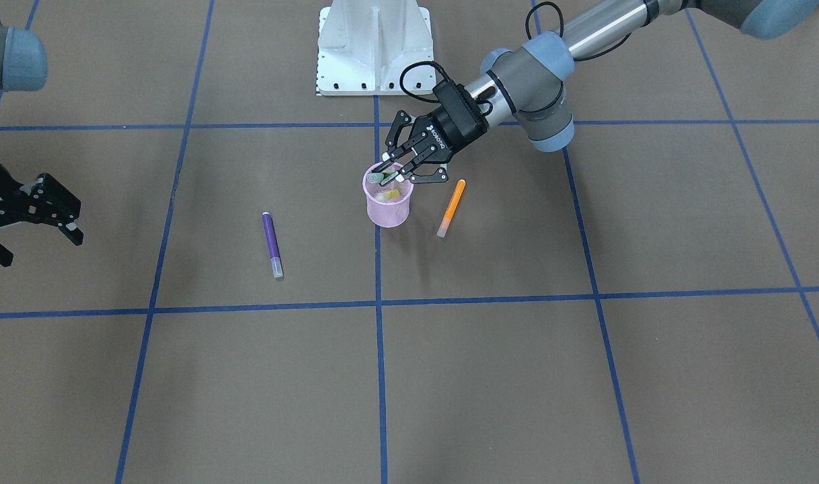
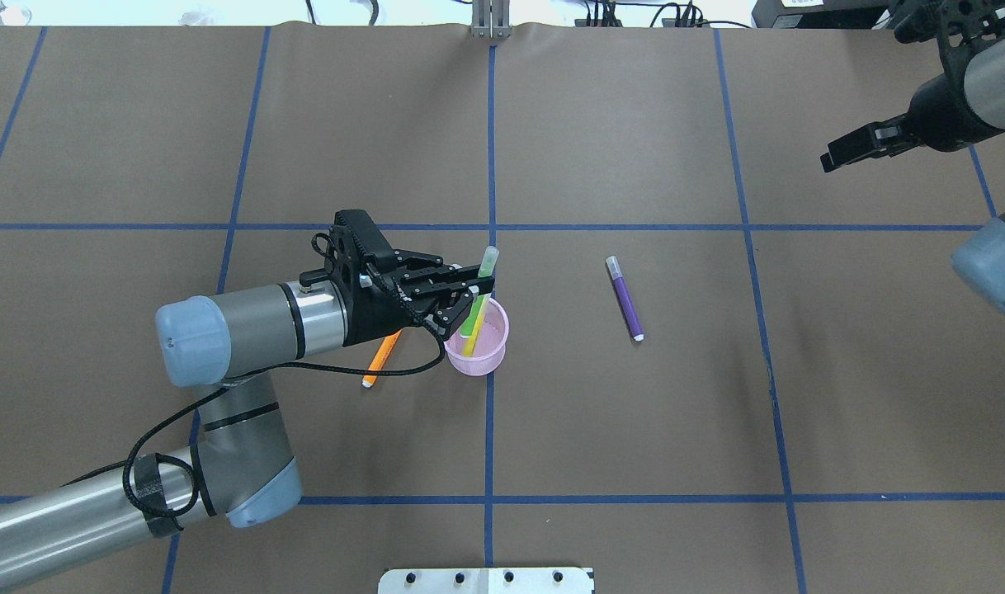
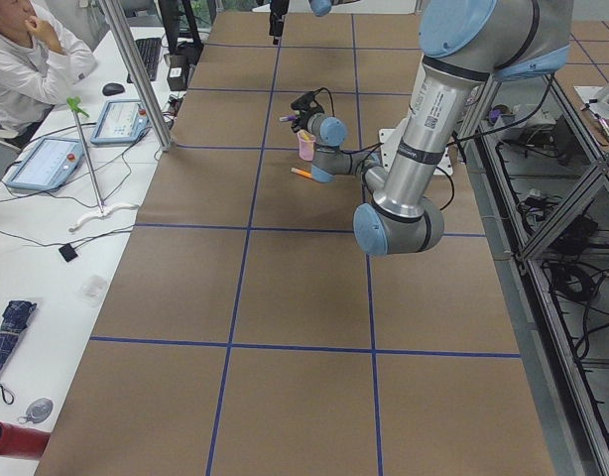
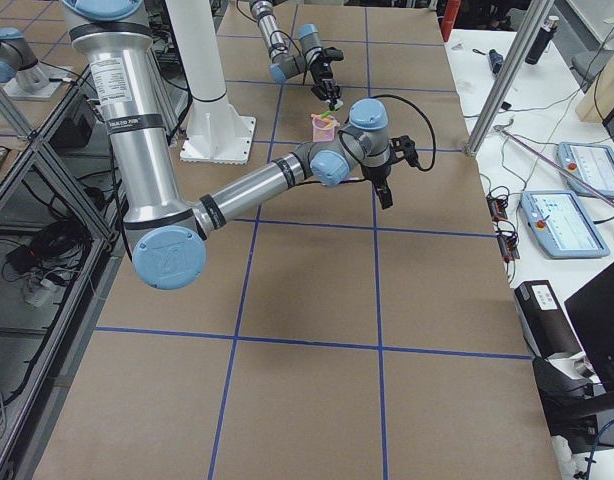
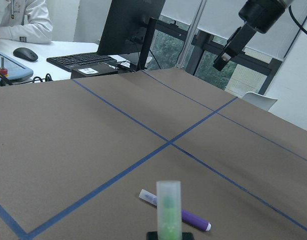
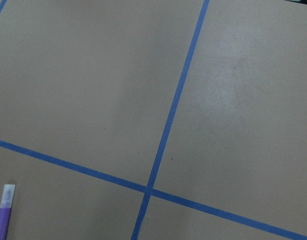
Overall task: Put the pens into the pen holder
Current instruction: 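Carry the green marker over the cup, lower it in, open left gripper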
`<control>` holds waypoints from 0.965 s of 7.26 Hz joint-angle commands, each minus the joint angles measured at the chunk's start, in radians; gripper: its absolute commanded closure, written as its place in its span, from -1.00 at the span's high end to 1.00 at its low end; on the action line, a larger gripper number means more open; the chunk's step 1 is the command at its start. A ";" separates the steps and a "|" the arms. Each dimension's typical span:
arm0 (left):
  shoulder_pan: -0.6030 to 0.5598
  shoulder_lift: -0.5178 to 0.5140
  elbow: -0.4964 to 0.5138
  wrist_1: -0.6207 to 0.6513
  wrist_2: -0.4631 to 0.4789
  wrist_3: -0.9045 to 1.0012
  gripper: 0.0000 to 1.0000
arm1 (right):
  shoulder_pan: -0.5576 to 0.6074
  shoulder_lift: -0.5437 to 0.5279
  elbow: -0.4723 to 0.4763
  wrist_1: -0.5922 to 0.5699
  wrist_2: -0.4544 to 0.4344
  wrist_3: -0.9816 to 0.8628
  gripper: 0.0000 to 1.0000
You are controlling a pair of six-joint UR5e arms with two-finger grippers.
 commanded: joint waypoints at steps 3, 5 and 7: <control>0.001 0.002 -0.007 0.007 0.028 -0.009 1.00 | 0.000 0.003 0.000 0.000 0.000 0.002 0.98; -0.024 0.008 -0.040 0.097 -0.013 -0.007 0.99 | 0.000 0.008 0.003 0.000 0.001 0.020 0.98; -0.102 0.040 -0.231 0.484 -0.124 -0.009 0.99 | -0.012 0.011 0.006 0.000 0.001 0.087 0.98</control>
